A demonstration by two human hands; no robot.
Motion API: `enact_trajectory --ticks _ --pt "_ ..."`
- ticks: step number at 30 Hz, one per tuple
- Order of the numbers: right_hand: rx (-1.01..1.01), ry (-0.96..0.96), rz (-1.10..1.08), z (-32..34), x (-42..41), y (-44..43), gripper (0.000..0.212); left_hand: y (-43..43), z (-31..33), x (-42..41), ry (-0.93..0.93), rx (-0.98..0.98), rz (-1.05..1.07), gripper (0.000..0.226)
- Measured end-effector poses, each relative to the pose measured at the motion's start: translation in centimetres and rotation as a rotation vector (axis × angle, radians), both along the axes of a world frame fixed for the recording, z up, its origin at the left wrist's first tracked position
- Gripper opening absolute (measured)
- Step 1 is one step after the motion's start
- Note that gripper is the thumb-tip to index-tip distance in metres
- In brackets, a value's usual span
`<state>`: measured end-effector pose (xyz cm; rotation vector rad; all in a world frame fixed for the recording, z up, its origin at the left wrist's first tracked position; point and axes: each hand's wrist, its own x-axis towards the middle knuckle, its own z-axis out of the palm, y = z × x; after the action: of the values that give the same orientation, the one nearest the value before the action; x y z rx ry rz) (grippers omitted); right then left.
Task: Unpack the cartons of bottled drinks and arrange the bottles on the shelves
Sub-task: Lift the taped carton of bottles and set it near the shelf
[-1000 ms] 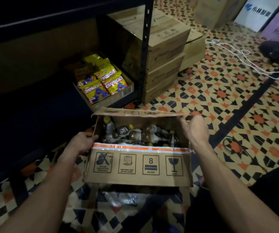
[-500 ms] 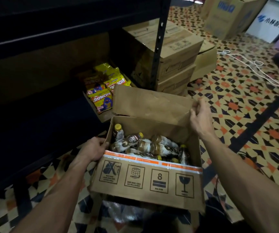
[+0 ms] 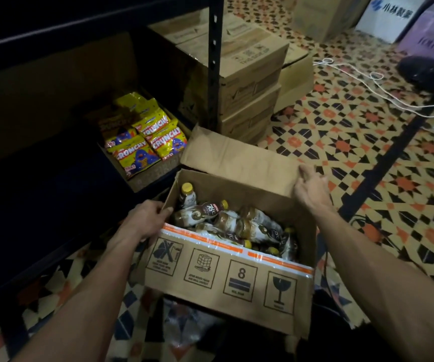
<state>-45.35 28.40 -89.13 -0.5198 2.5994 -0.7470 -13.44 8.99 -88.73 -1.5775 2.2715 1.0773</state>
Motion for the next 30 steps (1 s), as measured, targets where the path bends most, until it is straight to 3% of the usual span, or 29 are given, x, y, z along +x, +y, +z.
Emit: enact_trajectory --ticks 3,7,9,11,13,15,19,22,24,27,30 --pt "0.121 -0.047 0.066 -1.2 0.5 1.0 0.043 0.9 0.6 -0.6 -0.048 -0.037 -0.021 0.039" --pt "0.157 -0.062 0.108 -0.3 1.7 2.1 0.044 2.6 1.5 -1.8 0.073 -0.116 0.003 0.063" --pt "0.210 -0.069 0.136 0.6 2.3 2.5 0.048 3.6 2.0 -2.3 0.085 -0.203 -0.079 0.047" --pt "0.234 -0.078 0.158 1.1 2.9 3.3 0.051 4.9 2.8 -2.6 -0.029 -0.226 -0.210 0.029" --pt "0.209 -0.084 0.178 1.4 3.9 4.2 0.049 6.0 3.2 -2.4 -0.130 -0.237 -0.323 0.030" --pt "0.172 -0.076 0.190 1.4 5.1 5.2 0.055 6.3 3.9 -1.8 -0.111 -0.244 -0.334 0.032" --pt "0.106 -0.102 0.107 0.9 6.8 7.3 0.086 5.5 7.3 -0.1 -0.115 -0.116 -0.333 0.022" --pt "0.201 -0.189 0.143 0.5 8.0 8.6 0.105 5.8 9.6 0.8 -0.175 0.043 -0.407 0.013" --pt "0.280 -0.206 0.182 0.1 8.5 9.1 0.102 6.7 10.0 1.5 -0.191 0.231 -0.372 0.010" --pt "0.259 -0.176 0.156 0.0 9.2 9.3 0.086 8.0 8.4 2.8 -0.352 0.143 -0.519 0.039" --pt "0.260 -0.101 0.149 -0.4 10.1 9.5 0.067 9.2 6.3 3.6 -0.357 0.182 -0.598 0.044"
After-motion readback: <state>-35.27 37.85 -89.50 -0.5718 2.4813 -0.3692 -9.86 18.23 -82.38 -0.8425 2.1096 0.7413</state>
